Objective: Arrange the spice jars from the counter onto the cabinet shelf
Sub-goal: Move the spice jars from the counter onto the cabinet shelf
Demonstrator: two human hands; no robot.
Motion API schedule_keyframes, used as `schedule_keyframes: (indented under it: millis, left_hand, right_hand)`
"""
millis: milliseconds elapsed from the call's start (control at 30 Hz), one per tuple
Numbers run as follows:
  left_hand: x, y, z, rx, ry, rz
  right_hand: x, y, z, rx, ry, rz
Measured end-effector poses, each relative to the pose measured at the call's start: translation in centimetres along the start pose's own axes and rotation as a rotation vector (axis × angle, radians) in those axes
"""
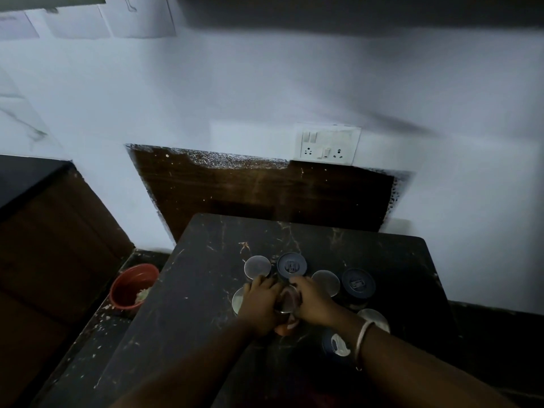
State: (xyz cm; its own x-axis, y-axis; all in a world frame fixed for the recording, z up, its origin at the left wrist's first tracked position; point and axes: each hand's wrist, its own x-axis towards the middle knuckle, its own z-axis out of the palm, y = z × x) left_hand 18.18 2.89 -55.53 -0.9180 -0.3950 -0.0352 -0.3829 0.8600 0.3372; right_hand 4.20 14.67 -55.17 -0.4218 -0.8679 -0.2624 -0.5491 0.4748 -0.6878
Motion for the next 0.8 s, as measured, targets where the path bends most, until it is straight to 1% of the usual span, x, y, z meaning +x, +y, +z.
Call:
schedule_keyframes:
  millis: [33, 100, 167, 233, 300, 400, 467, 567, 667, 800]
  left_hand:
    - [0.0, -0.1, -1.3, -0.141, 0.001, 0.002]
    - [0.2, -0.2, -4.3, -0.506, 0.002, 0.043]
    - [0.2, 0.1, -7.8, -0.813, 0.041, 0.050]
    - [0.0, 1.0, -11.4, -1.028, 0.113, 0.041]
    - [0.0, 2.8, -14.7, -1.229, 0.192, 0.082]
    - [-0.1, 6.3, -19.1, -1.512, 0.266, 0.111]
    - [-0.5, 8.5, -21.4, -1.625, 0.264, 0.136]
    - [-1.6, 11.2, -23.9, -1.694, 0.268, 0.148]
    - [-2.6, 13.1, -25.3, -1.695, 0.266, 0.175]
    - [-3.3, 14.2, -26.2, -1.672, 0.280, 0.197]
  right_hand:
    - [-0.3, -0.5, -1.2, 0.126, -0.017, 0.031]
    - [-1.3, -1.8, -4.0, 0.337, -0.046, 0.077]
    - [-2.3, -3.5, -7.0, 0.471, -0.026, 0.049]
    - [-3.6, -5.4, -9.6, 0.603, 0.029, -0.020]
    - [-5.0, -7.7, -11.5, 0.729, 0.091, -0.103]
    - [-7.1, -11.4, -13.2, 0.906, 0.172, -0.268]
    - [-8.3, -13.7, -13.9, 0.950, 0.240, -0.383]
    - [-10.0, -15.9, -14.7, 0.966, 0.357, -0.521]
    - [-11.3, -17.3, -15.3, 0.974, 0.416, -0.601]
    - [-12.3, -18.3, -15.6, 0.983, 0.454, -0.644]
